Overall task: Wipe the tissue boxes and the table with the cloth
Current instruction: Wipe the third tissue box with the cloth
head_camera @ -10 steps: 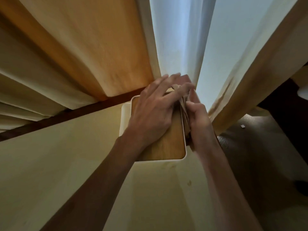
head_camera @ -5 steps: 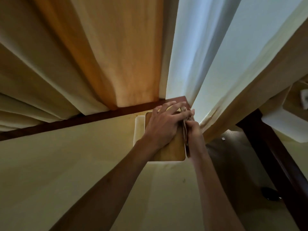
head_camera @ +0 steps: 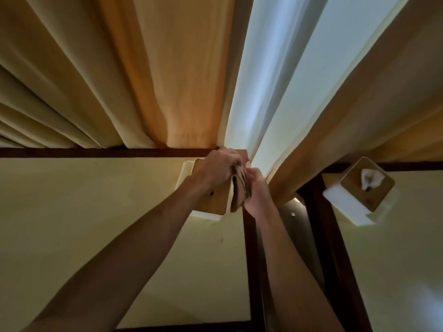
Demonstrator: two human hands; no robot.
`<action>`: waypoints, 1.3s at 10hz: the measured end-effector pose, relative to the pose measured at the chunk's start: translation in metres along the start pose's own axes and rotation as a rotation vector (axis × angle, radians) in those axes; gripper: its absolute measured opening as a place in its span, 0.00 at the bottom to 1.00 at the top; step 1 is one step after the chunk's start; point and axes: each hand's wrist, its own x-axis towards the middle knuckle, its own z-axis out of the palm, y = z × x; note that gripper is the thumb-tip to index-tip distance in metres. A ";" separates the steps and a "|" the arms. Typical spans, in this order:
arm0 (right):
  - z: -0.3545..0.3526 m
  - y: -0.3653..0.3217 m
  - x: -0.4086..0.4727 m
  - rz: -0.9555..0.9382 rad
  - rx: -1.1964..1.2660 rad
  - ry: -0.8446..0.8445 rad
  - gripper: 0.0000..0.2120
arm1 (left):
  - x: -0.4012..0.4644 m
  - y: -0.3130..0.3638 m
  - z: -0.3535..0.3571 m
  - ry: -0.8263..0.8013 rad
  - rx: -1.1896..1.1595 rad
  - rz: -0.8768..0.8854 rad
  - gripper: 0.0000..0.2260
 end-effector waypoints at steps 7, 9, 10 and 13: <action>-0.035 -0.016 -0.112 -0.459 -0.603 0.045 0.04 | -0.105 0.040 -0.060 -0.047 -0.358 -0.111 0.08; -0.040 0.026 -0.120 -0.317 -0.584 -0.025 0.04 | -0.165 0.020 -0.036 -0.039 -0.490 -0.251 0.08; -0.034 0.051 -0.110 -0.201 -0.552 -0.045 0.06 | -0.191 0.002 -0.008 -0.040 -0.557 -0.393 0.07; -0.004 0.138 -0.061 -0.131 -0.701 0.241 0.03 | -0.202 -0.034 0.064 0.085 -0.583 -0.752 0.09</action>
